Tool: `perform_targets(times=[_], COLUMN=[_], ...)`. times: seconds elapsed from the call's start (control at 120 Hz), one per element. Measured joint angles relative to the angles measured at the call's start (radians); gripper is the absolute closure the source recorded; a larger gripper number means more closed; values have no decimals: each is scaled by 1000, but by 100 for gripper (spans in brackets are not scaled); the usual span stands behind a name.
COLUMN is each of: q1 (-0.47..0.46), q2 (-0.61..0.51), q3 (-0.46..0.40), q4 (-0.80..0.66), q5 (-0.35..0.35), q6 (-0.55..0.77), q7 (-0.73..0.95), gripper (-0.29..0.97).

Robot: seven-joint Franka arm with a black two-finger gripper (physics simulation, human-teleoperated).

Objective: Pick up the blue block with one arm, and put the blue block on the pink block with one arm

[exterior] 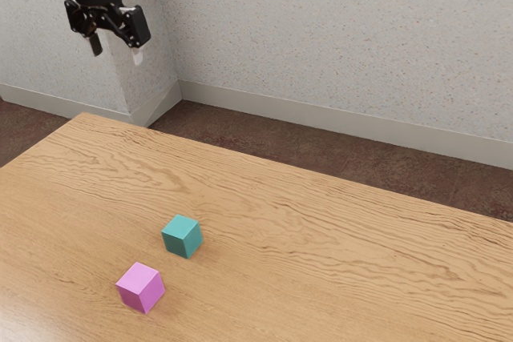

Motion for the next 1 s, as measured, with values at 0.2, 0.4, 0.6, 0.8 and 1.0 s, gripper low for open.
perform_targets(times=[0.2,0.4,0.6,0.8,1.0], q1=[1,10,-9,-6,9], q2=[-1,54,73,58,-35], q3=[2,-19,-25,-49,-87], q4=[4,324,335,195,-314], q5=[14,17,14,11,11], q6=[-31,-124,-166,-142,130], q7=[-26,-45,-58,-69,-81], gripper=[0,0,0,0,0])
